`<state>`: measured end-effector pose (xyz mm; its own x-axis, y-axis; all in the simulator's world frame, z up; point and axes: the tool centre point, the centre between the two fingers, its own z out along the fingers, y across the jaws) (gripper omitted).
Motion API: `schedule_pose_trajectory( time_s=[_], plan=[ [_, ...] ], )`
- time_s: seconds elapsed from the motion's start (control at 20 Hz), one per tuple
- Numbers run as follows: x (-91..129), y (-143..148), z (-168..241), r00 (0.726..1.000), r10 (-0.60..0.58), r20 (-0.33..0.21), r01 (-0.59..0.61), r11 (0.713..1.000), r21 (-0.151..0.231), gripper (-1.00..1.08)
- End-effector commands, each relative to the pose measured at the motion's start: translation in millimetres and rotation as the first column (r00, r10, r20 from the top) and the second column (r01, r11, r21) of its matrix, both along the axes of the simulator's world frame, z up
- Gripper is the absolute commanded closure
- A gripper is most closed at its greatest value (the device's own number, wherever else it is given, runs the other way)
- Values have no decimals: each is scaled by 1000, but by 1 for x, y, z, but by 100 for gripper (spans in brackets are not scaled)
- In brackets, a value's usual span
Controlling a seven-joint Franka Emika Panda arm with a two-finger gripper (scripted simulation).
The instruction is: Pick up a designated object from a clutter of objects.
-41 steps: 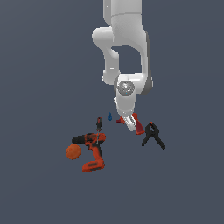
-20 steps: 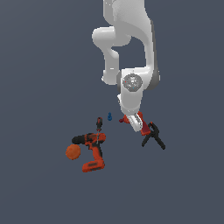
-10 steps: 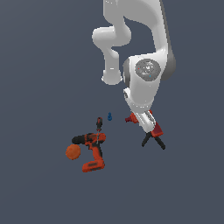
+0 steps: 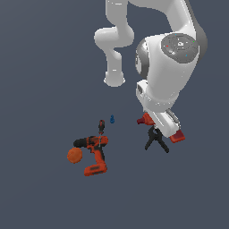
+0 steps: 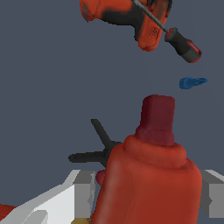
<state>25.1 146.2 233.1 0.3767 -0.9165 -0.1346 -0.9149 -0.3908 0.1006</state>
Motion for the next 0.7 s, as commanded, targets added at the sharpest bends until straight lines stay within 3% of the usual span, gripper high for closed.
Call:
schedule_pose_trajectory(
  time_s=[0.0,0.65],
  plan=[
    [11,6,19,1000,0,3,0,1000,1,108],
    [57,29,88,1000,-1,3,1,1000,2,108]
  ],
)
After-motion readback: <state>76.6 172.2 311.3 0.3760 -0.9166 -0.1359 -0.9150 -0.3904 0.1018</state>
